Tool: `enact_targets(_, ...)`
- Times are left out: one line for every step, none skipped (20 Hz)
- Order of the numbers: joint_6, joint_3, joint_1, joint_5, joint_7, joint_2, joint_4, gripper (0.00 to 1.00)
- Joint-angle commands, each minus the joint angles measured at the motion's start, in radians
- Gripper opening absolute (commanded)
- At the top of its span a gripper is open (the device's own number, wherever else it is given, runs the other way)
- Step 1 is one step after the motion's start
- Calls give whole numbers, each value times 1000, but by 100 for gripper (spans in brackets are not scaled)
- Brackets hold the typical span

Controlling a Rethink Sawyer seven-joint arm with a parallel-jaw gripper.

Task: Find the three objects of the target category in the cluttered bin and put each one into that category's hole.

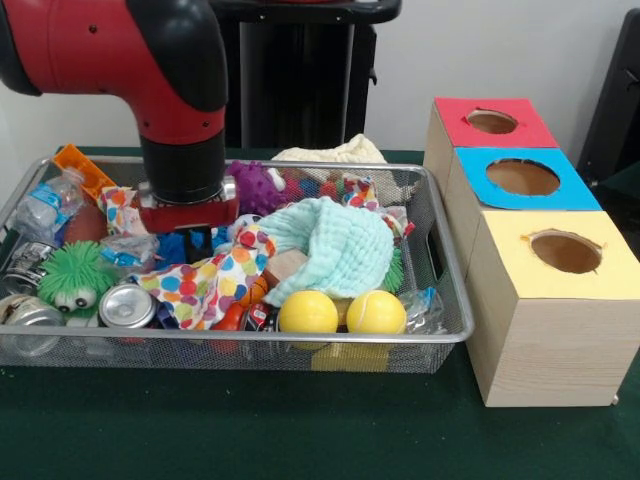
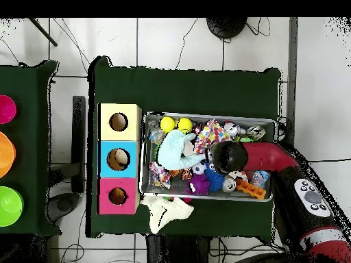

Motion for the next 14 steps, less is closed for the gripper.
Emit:
enact_targets(115, 115, -45, -85, -402, 38, -145, 0)
enact_targets(120, 119, -49, -88, -410, 38, -149, 0)
enact_targets(136, 126, -54, -88, -426, 46, -170, 0)
enact_targets(140, 129, -56, -90, -429, 46, -173, 0)
enact_targets(152, 133, -57, -90, -437, 53, -189, 0)
enact_targets(155, 133, -57, -90, -433, 52, -185, 0)
enact_targets(162, 134, -53, -88, -428, 56, -189, 0)
enact_targets(164, 132, -48, -85, -413, 51, -177, 0)
enact_targets(171, 129, -38, -80, -394, 45, -164, 0)
enact_targets(178, 126, -26, -66, -362, 26, -131, 0)
enact_targets(185, 123, -13, -52, -331, 7, -99, 0)
enact_targets(191, 122, 1, -32, -287, -24, -53, 0)
enact_targets(189, 121, 16, -9, -232, -61, -1, 0)
enact_targets(178, 123, 29, 12, -183, -99, 47, 0)
